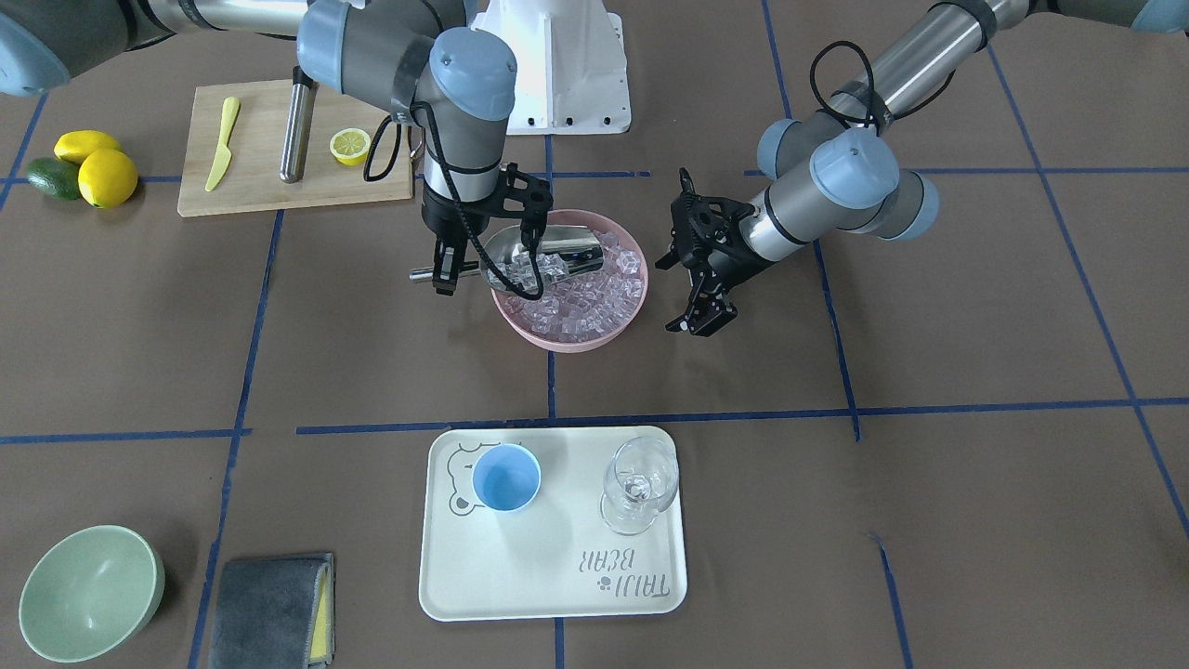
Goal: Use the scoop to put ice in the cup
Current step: 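Lift the ice-filled scoop out of the bowl with the right gripper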
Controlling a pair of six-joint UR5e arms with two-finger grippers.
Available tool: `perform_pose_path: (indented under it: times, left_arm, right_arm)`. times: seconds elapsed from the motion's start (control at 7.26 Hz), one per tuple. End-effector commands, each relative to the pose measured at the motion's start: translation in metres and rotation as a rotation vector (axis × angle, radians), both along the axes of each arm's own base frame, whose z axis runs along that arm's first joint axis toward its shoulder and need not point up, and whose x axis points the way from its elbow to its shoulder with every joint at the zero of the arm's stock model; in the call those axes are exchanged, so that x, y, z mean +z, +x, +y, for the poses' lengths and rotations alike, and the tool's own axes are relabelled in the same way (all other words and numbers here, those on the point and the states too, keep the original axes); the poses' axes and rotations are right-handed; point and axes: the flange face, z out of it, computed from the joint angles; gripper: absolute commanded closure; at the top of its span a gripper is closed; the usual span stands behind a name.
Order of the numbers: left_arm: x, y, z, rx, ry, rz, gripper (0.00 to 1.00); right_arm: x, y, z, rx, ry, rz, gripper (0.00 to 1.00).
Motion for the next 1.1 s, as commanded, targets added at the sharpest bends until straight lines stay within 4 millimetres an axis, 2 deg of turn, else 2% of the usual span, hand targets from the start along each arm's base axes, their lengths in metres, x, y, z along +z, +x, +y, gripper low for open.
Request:
perform_pose_path:
  times: [0.0, 0.28, 0.41, 0.55, 0.69, 0.83, 0.96]
  left_arm:
    - [-0.001, -0.002, -0.001, -0.004, -0.001, 0.001, 0.0]
    - [0.003, -0.022, -0.018, -0.043, -0.016, -0.005, 0.0]
    - [0.001, -0.04, -0.03, -0.076, -0.02, -0.004, 0.0]
    - [0.0, -0.07, -0.049, -0.128, -0.023, -0.005, 0.0]
    - [0.013, -0.1, -0.057, -0.167, -0.04, -0.024, 0.0]
    - [0.023, -0.127, -0.067, -0.206, -0.077, -0.057, 0.0]
    - [0.026, -0.151, -0.081, -0.249, -0.135, -0.113, 0.0]
  right_arm:
    - [-0.015, 0.041, -0.021, 0.02, -0.05, -0.072, 1.0]
    - [-0.026, 0.098, -0.059, 0.08, -0.139, -0.139, 1.0]
    - [-0.033, 0.127, -0.08, 0.138, -0.17, -0.128, 1.0]
    - [-0.034, 0.154, -0.101, 0.211, -0.199, -0.116, 1.0]
    - [-0.031, 0.17, -0.114, 0.291, -0.244, -0.112, 1.0]
    - [-0.021, 0.177, -0.127, 0.359, -0.289, -0.102, 1.0]
    - [-0.016, 0.173, -0.148, 0.382, -0.314, -0.072, 1.0]
